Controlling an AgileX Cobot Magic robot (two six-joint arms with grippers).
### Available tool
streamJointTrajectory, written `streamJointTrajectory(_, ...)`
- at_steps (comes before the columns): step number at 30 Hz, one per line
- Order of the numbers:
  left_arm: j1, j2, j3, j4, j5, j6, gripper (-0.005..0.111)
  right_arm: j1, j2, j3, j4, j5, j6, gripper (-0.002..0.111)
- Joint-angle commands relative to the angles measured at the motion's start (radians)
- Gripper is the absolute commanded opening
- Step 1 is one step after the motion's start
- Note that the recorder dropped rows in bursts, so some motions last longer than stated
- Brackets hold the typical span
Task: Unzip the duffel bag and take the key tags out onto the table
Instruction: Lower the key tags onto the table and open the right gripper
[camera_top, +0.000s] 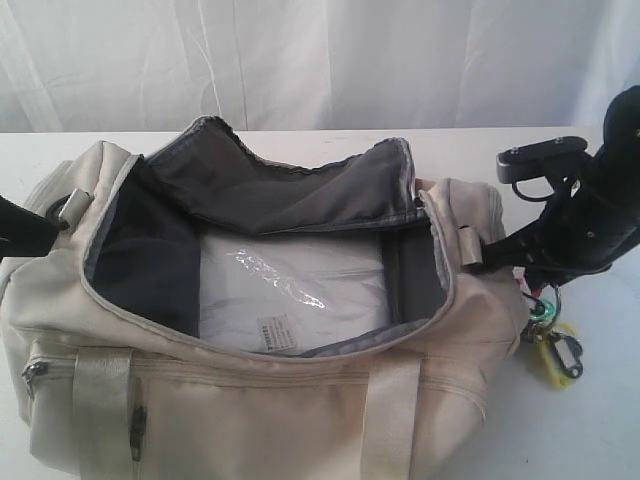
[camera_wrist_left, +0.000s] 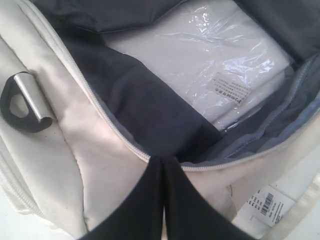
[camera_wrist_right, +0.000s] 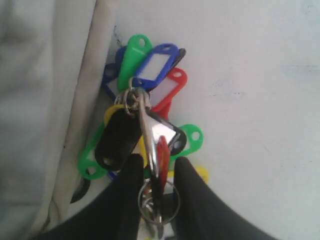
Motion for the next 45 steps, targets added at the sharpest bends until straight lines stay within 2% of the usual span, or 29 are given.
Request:
streamJointTrajectory(1, 0.002, -0.005, 0.006, -0.016, 0.015, 0.0, 0.0, -0.008, 0.058, 0.004, 0.016, -0.019, 0.004, 0.0)
streamJointTrajectory(17, 0.002, -0.005, 0.006, -0.016, 0.015, 0.003, 0.0, -0.008, 0.144, 0.002, 0.042, -0.02, -0.022, 0.002)
streamJointTrajectory(21, 0.002, -0.005, 0.006, -0.016, 0.015, 0.003, 0.0, -0.008, 0.095, 0.002, 0.042, -0.004, -0.022, 0.019)
streamJointTrajectory(26, 0.002, -0.005, 0.006, -0.016, 0.015, 0.003, 0.0, -0.008, 0.029, 0.002, 0.042, 0.038, -0.022, 0.05)
streamJointTrajectory(28, 0.002, -0.005, 0.006, -0.016, 0.015, 0.003, 0.0, -0.008, -0.001, 0.002, 0.042, 0.05, -0.022, 0.055)
streamJointTrajectory(39, 0.002, -0.005, 0.006, -0.016, 0.02, 0.008, 0.0, -0.011, -0.23, 0.002, 0.027, 0.199, -0.022, 0.053)
streamJointTrajectory(42, 0.002, -0.005, 0.006, -0.016, 0.02, 0.01, 0.0, -0.011, -0.334, 0.022, 0.062, 0.232, -0.022, 0.043)
streamJointTrajectory(45, 0.002, -0.005, 0.006, -0.016, 0.012, 0.018, 0.0, -0.011, -0.482, 0.073, 0.112, 0.195, -0.057, 0.024)
